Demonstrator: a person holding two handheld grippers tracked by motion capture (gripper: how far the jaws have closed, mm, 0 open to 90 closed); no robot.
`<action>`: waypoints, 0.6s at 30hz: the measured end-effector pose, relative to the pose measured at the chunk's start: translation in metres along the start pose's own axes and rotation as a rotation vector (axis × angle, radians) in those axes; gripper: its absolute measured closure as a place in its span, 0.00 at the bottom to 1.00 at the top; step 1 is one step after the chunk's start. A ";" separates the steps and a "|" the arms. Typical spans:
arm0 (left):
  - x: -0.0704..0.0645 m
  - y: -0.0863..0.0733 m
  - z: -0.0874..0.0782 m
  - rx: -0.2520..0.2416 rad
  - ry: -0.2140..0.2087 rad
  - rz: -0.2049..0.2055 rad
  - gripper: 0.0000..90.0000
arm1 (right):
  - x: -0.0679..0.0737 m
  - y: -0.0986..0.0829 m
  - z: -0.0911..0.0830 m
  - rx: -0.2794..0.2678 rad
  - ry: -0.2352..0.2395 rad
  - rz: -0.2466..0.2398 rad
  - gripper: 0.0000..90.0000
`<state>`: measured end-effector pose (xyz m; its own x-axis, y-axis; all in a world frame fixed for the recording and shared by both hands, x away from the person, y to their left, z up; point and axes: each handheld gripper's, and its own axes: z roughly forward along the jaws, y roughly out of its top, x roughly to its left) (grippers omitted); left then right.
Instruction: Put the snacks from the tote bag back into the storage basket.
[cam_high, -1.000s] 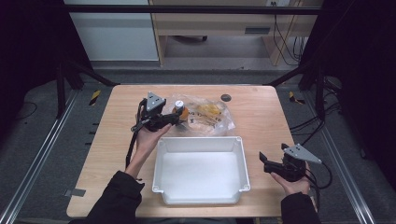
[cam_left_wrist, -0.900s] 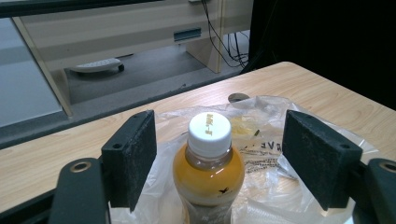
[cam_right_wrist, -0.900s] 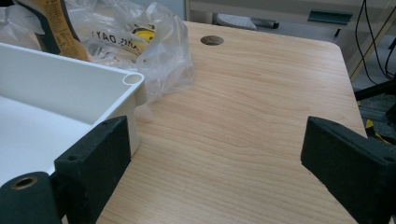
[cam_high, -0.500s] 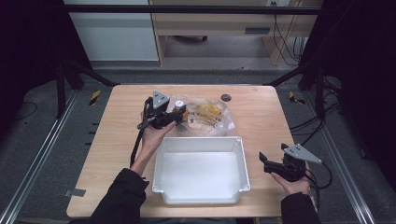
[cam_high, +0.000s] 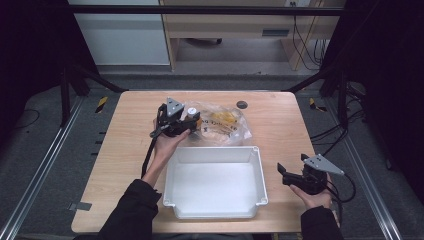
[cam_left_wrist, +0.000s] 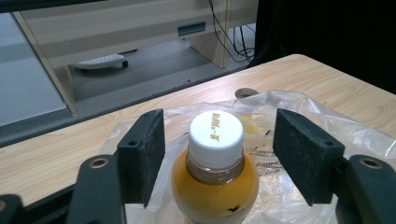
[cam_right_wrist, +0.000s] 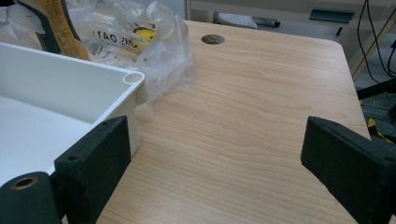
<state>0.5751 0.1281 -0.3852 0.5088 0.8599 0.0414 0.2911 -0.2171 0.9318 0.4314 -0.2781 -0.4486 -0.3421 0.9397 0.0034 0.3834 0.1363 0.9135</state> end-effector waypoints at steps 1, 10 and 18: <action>0.000 0.000 0.002 -0.002 0.000 0.002 0.39 | 0.000 0.000 0.000 0.000 0.000 0.000 0.10; -0.001 -0.003 0.009 0.004 -0.009 -0.008 0.42 | 0.000 0.000 0.000 0.001 0.002 0.001 0.10; 0.001 -0.006 0.013 0.024 -0.012 -0.010 0.48 | 0.000 0.000 0.000 0.001 0.003 0.002 0.10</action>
<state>0.5844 0.1244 -0.3950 0.5152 0.8566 0.0274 0.3160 -0.2196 0.9230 0.4316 -0.2784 -0.4490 -0.3441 0.9389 0.0061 0.3852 0.1353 0.9129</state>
